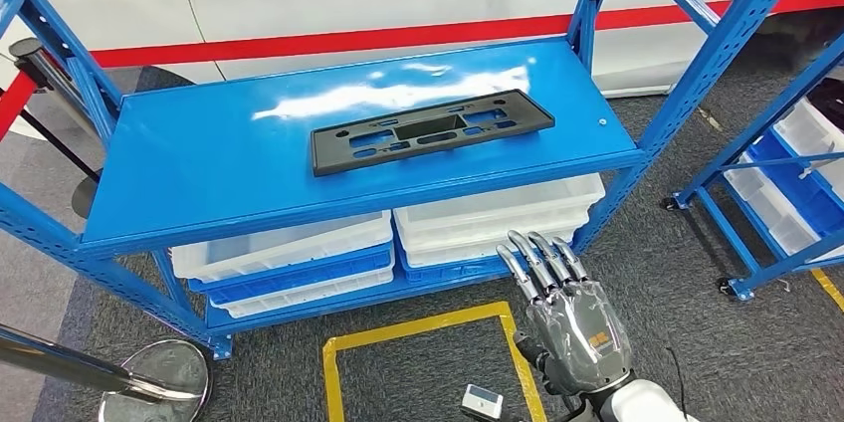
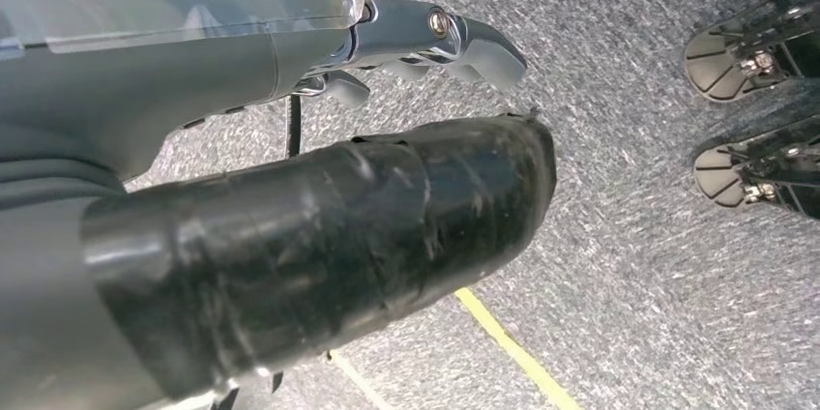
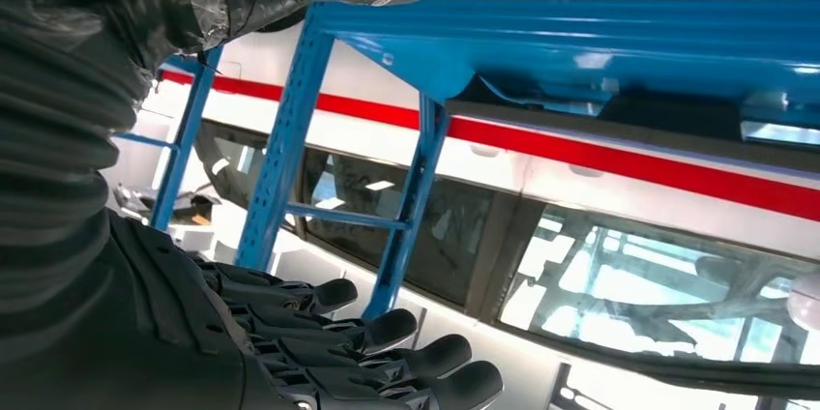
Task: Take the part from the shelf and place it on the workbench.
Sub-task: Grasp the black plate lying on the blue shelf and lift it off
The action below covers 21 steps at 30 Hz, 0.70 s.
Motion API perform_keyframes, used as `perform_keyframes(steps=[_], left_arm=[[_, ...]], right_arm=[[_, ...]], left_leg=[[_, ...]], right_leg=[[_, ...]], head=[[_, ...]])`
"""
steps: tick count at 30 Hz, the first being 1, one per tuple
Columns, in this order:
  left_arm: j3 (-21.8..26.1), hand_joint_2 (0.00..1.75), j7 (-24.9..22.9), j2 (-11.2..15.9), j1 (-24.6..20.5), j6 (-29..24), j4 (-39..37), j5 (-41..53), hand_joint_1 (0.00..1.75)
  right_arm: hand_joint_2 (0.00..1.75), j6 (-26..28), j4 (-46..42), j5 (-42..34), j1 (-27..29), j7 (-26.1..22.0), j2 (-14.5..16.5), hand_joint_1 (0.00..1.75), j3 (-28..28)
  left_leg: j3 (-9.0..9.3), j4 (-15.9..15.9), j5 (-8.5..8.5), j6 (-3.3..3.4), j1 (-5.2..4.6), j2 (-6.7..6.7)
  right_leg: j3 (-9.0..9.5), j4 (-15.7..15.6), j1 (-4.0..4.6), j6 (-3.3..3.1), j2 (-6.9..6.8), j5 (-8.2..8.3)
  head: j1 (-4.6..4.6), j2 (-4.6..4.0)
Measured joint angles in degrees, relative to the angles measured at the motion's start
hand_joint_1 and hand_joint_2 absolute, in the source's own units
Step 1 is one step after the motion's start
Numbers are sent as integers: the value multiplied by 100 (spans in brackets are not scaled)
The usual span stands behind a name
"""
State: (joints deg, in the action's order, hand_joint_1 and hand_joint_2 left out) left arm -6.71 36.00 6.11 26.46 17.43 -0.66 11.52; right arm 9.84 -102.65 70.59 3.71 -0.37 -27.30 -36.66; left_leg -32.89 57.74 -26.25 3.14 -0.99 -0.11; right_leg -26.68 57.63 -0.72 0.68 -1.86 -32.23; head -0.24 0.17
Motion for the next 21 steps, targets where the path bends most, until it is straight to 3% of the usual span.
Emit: perform_keyframes(steps=[2,4,5,6,7,9,11,13,16,17,19,20,21], left_arm=[[0,0,1,0,2,3,0,1,0],[1,0,1,0,-1,3,0,3,0],[2,0,1,-1,-2,3,0,4,0],[2,0,-1,-2,-2,2,0,5,0],[2,0,-5,-3,-2,1,0,7,0],[2,0,-17,-4,-3,-11,-1,23,0],[2,0,-32,-1,-12,-32,-4,55,0],[2,0,-46,2,-26,-46,-7,109,0],[2,0,-61,43,-74,-39,-7,213,0],[2,0,-64,69,-95,-32,-7,235,0],[2,0,-67,110,-131,-24,-7,259,0],[2,0,-68,126,-143,-24,-7,270,0],[2,0,-68,134,-150,-24,-7,284,0]], right_arm=[[175,-2,5,-5,-5,-7,-22,0,-8],[175,-11,21,-13,-4,-18,-37,0,-18],[175,-20,31,-17,-3,-22,-39,0,-25],[175,-31,39,-23,-2,-25,-39,0,-30],[175,-48,43,-36,-3,-29,-39,0,-35],[175,-124,45,-108,-19,-38,-39,0,-43],[175,-315,54,-259,-93,-34,-12,0,-55],[175,-607,86,-423,-273,30,94,0,-68],[175,-1057,241,-538,-748,198,400,0,-117],[175,-1156,318,-546,-910,239,506,0,-140],[175,-1244,465,-550,-1136,279,669,0,-181],[175,-1261,526,-555,-1206,288,732,0,-196],[175,-1273,578,-567,-1256,301,783,0,-207]], left_leg=[[69,-92,16,63,47,-13],[93,-105,1,88,49,-29],[104,-100,-12,83,51,-44],[121,-92,-29,70,55,-63],[146,-79,-51,50,62,-85],[195,-33,-114,-8,78,-122],[201,30,-187,-90,74,-147],[198,41,-223,-179,69,-154],[156,196,-321,-293,98,-112],[41,438,-443,-326,108,-89],[-368,1175,-746,-374,123,-52],[-579,1505,-825,-388,127,-44],[-717,1673,-794,-392,129,-38]], right_leg=[[-180,420,-4,21,87,-236],[-591,1158,-23,43,150,-554],[-769,1431,-38,59,156,-610],[-860,1525,-54,75,159,-557],[-843,1402,-71,88,159,-388],[-577,736,-100,100,175,54],[-374,234,-83,75,205,243],[-358,153,-46,8,222,221],[-315,96,-65,-122,215,241],[-288,74,-72,-158,203,240],[-237,65,-61,-200,167,200],[-206,66,-54,-210,148,168],[-164,66,-50,-213,134,131]], head=[[5,0],[8,0],[8,0],[7,0],[8,0],[9,0],[7,0],[4,0],[2,0],[0,0],[-2,0],[-2,0],[-2,0]])
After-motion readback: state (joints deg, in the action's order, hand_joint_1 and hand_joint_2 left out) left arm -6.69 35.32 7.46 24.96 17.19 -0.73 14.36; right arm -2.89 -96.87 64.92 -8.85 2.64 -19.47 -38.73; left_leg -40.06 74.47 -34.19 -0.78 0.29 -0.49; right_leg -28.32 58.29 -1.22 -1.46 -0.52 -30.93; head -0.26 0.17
